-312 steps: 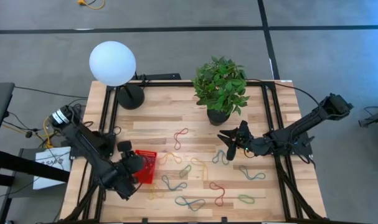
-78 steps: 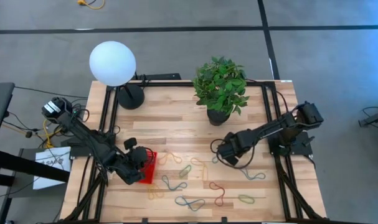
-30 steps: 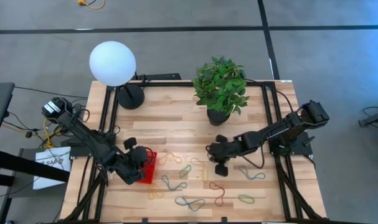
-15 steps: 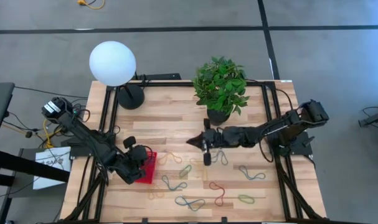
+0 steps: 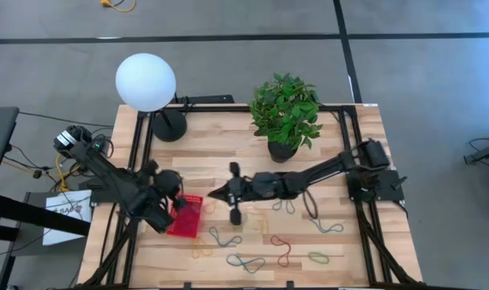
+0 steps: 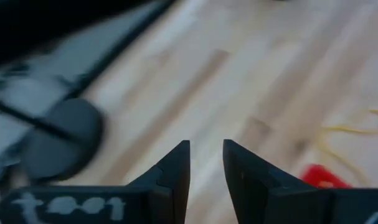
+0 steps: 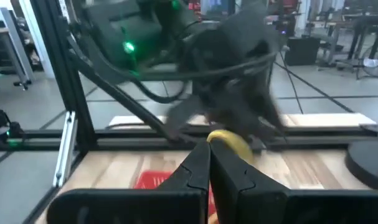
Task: Pick and place items into bin
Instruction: Put the yellow rubber band into the red bin
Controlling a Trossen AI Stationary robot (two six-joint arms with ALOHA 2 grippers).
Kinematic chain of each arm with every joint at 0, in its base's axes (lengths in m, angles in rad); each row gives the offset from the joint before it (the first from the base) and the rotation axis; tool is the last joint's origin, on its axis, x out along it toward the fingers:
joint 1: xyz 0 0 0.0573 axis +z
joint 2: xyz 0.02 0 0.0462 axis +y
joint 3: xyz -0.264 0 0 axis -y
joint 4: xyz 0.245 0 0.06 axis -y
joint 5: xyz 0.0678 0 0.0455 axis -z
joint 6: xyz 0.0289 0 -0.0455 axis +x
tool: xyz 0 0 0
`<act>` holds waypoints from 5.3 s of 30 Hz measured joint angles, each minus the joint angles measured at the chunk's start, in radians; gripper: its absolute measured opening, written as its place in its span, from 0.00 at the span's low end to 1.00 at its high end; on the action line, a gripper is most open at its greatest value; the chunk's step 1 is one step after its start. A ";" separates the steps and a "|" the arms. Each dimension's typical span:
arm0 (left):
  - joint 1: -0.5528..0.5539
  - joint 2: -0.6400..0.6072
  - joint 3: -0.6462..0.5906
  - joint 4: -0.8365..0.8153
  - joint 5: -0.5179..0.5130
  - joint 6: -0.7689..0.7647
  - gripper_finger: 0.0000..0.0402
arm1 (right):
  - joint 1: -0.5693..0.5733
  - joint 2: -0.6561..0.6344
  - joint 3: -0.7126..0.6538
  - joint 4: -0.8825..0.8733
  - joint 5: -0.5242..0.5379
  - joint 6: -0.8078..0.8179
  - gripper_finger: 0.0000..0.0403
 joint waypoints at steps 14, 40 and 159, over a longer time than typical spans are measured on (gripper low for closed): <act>0.000 -0.011 0.002 -0.233 -0.049 -0.212 0.22 | 0.015 0.309 0.435 -0.241 -0.120 -0.021 0.00; 0.000 -0.012 0.002 -0.228 -0.046 -0.207 0.22 | -0.004 0.315 0.472 -0.409 -0.119 0.040 0.28; -0.014 -0.083 0.001 -0.231 -0.052 -0.294 0.22 | -0.010 0.458 0.998 -0.967 -0.095 -0.117 0.05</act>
